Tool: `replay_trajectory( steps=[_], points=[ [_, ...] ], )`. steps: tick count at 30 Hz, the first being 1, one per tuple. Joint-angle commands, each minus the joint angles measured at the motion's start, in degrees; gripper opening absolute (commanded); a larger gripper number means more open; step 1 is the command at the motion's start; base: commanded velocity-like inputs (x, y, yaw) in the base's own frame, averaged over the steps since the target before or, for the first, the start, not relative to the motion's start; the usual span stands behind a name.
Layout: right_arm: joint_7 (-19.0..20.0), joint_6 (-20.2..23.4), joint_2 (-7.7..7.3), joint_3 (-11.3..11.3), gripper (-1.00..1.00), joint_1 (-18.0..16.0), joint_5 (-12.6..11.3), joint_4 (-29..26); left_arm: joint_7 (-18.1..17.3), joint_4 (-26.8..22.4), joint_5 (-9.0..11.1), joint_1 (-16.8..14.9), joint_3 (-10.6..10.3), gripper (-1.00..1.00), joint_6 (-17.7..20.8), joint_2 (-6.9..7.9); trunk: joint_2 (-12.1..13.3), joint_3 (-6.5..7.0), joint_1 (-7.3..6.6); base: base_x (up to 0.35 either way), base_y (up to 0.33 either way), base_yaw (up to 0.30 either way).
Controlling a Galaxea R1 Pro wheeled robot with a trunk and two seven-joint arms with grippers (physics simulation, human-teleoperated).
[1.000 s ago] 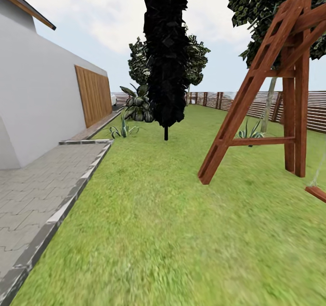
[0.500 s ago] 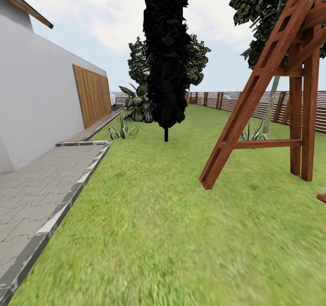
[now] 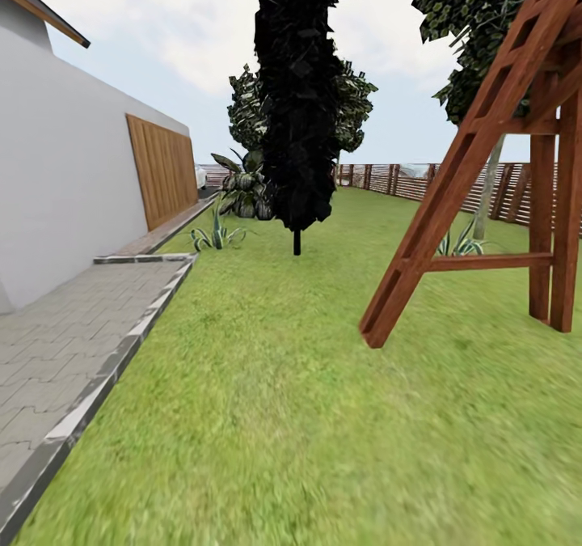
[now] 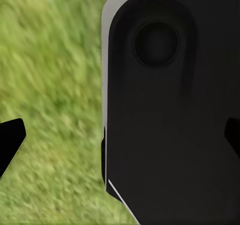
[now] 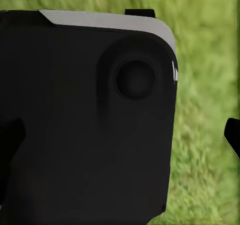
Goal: Take the three Easter eggs out of the wicker basket on the lawn in the garden, then place them on the lawn next to a single tree (choose any tree) so that all three eggs are next to the same tree and none are left in the basket.
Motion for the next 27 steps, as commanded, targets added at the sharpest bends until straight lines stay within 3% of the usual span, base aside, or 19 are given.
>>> replay_trajectory(
  steps=[1,27],
  points=[
    [0.05,0.03,0.0,0.02,1.0,-0.07,0.01,0.1,0.0,-0.03,0.11,0.0,0.01,1.0,0.03,0.0,-0.02,-0.04,0.03,0.335,0.0,0.0],
    [0.04,0.09,0.09,0.02,1.0,-0.07,-0.06,0.1,0.0,-0.01,0.13,0.0,0.01,1.0,0.03,0.0,-0.02,-0.04,0.03,0.335,0.019,0.0]
  ],
)
